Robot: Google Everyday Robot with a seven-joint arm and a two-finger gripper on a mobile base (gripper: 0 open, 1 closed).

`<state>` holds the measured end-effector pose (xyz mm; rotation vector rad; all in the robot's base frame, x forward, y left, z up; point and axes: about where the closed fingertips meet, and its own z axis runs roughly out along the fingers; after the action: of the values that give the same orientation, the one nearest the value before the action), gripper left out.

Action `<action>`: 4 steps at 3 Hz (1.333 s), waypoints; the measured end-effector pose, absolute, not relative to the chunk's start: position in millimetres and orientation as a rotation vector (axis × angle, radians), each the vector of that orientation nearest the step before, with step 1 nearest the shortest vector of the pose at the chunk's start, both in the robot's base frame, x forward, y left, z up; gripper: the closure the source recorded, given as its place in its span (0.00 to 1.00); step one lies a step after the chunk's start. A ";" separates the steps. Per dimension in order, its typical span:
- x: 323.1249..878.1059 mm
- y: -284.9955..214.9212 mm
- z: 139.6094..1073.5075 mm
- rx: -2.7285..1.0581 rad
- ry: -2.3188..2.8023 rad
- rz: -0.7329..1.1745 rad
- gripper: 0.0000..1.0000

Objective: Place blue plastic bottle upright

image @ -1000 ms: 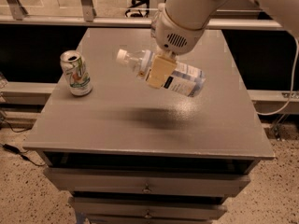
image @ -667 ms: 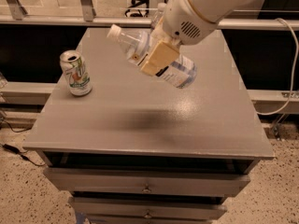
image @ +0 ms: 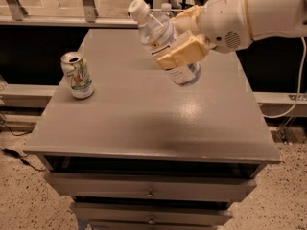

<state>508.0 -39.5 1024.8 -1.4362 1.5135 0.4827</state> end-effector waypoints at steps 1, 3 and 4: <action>501.8 -47.9 1020.0 -1.319 1.433 0.635 1.00; 498.7 -73.3 972.1 -1.113 1.406 0.852 1.00; 501.5 -80.3 959.0 -1.073 1.392 0.874 1.00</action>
Offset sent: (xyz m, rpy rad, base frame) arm -0.0088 -0.0388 -0.0458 0.4586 0.1351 0.0197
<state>501.5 -80.3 959.0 -1.0732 1.3921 0.8743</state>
